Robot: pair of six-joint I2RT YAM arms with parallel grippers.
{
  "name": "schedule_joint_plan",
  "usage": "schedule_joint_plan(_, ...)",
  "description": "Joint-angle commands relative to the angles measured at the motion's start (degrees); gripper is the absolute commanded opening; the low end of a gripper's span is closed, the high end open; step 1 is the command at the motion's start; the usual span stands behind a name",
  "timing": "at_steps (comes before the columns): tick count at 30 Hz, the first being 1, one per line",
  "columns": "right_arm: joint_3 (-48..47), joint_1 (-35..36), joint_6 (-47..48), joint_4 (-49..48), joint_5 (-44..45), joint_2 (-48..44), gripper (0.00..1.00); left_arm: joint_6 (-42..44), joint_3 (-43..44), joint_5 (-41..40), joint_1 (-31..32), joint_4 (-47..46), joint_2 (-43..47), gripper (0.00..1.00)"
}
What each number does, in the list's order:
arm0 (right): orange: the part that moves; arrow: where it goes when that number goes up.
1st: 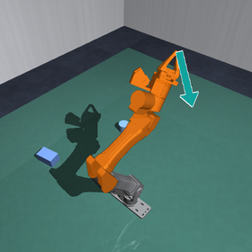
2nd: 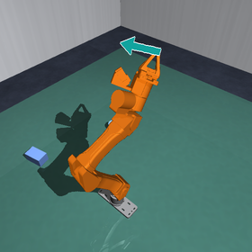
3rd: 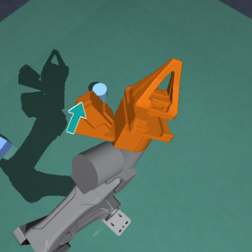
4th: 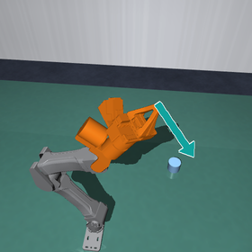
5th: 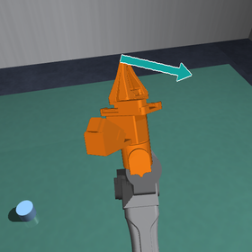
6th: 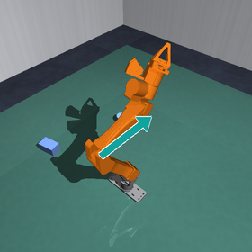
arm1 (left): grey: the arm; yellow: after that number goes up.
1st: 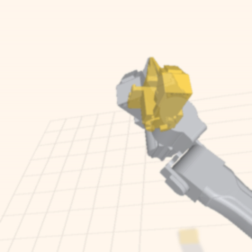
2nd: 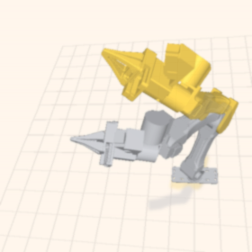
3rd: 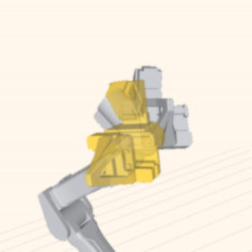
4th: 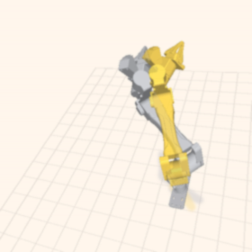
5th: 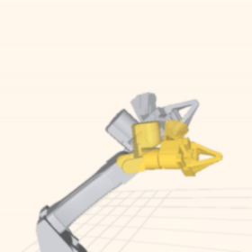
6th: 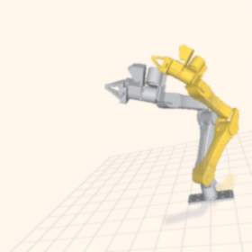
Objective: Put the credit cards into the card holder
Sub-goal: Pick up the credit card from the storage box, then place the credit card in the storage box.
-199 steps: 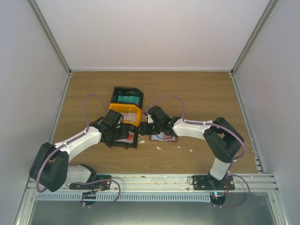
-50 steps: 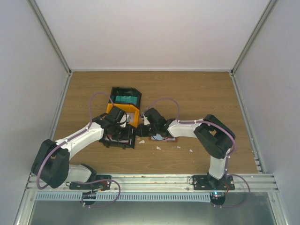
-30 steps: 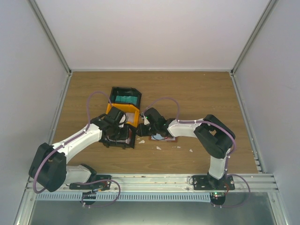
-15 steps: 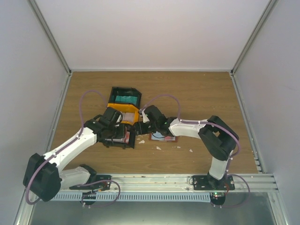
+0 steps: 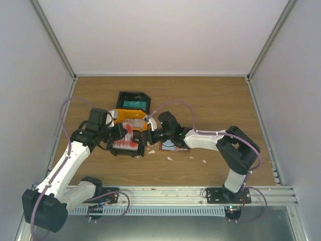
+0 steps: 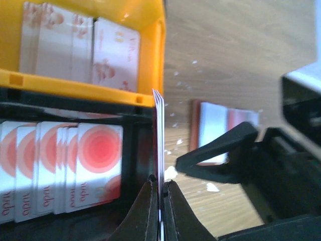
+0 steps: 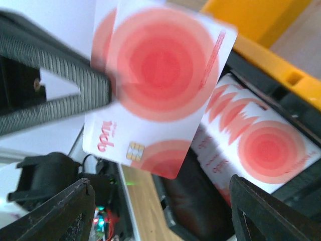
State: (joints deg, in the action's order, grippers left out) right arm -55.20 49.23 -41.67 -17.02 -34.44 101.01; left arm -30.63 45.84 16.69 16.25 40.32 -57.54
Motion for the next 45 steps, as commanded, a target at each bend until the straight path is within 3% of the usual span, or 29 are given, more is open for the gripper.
schedule_joint_plan(1,2.11,-0.13,-3.58,-11.29,-7.75,-0.42,0.74,0.55,1.93,18.1,-5.04,-4.01,1.95,0.0)
schedule_joint_plan(7,4.3,-2.31,-12.17,-22.83,-13.44,0.39,0.6,-1.4,-0.76,34.47,-8.84,-10.53,3.13,0.0)
schedule_joint_plan(15,9.55,-4.83,-26.57,-44.35,-17.17,2.8,0.24,-1.63,-1.91,38.05,-9.48,-12.71,4.2,0.0)
schedule_joint_plan(20,11.04,-5.59,-30.75,-51.23,-17.36,3.49,0.02,-1.53,-1.87,37.72,-9.65,-13.28,5.08,0.03)
schedule_joint_plan(27,11.45,-5.81,-32.28,-53.12,-17.58,3.49,0.01,-1.96,-2.13,37.02,-9.66,-13.95,5.79,0.2)
schedule_joint_plan(38,11.69,-6.6,-33.0,-53.57,-18.7,3.2,0.0,-0.42,-4.34,34.7,-10.03,-12.29,6.53,0.15)
schedule_joint_plan(45,12.32,-6.69,-32.6,-52.72,-20.76,2.41,0.0,-1.79,-4.36,36.58,-10.6,-14.77,6.88,0.21)
